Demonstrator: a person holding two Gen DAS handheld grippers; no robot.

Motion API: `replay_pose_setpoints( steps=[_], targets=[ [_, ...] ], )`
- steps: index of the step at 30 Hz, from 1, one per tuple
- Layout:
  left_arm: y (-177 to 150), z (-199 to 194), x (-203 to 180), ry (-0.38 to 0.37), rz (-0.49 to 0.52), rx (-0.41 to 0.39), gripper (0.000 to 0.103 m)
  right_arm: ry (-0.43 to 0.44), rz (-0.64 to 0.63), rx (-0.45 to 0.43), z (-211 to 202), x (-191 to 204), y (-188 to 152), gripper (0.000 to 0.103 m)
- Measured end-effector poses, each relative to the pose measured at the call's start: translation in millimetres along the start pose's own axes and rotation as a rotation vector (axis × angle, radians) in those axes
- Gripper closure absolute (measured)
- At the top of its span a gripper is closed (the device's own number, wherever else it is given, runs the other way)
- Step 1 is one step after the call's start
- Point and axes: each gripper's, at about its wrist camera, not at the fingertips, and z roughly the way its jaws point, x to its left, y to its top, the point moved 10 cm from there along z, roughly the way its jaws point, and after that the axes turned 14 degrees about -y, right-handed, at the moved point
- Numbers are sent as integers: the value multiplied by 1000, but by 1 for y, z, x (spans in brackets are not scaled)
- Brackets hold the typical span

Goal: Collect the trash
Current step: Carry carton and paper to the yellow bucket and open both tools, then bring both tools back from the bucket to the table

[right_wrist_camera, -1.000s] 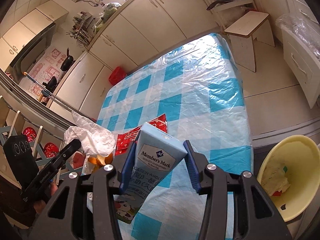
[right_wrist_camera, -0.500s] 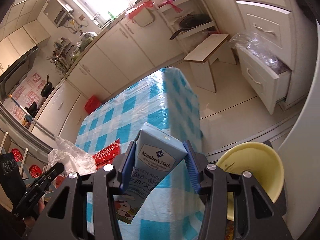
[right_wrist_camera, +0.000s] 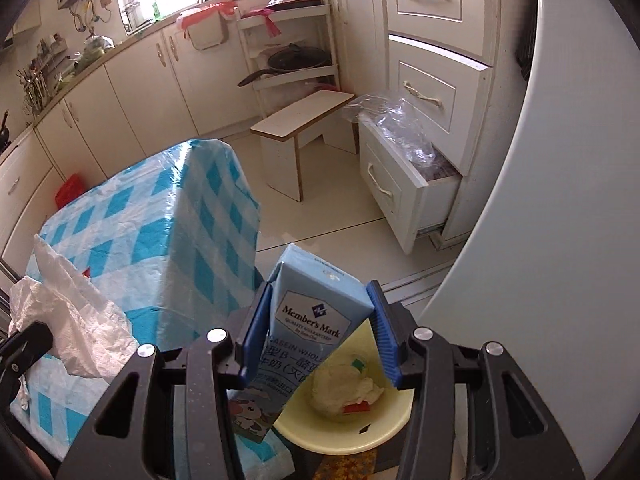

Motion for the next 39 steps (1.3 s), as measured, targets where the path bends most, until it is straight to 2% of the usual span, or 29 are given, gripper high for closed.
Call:
replay_pose_setpoints(
  steps=[5,8,14,19,20,22,24,27,33,39],
  targets=[
    [-3,32,-27,-21,23,35,99,-42,-8,64,13,-15,-10,55],
    [-6,50,-38,-29,30,55,99,-35,27,62,12,-23,-7,51],
    [-18,82,-58,-45,37,109,99,-8,111,4,-6,-37,7,46],
    [-29,111,-71,-38,54,167,97,27,219,-112,-34,-52,30,34],
    [-32,114,-72,-39,55,177,94,33,236,-131,-39,-54,34,33],
    [-36,123,-74,-26,59,194,81,50,266,-166,-48,-56,41,32],
    [-34,125,-74,-9,61,184,56,61,286,-193,-54,-57,47,29],
    [-29,120,-72,8,72,164,46,72,309,-226,-62,-58,54,24],
    [-17,95,-55,62,85,136,36,88,309,-231,-68,-46,62,17],
    [-15,44,-23,162,135,112,22,80,253,-203,-70,-16,65,11]
  ],
)
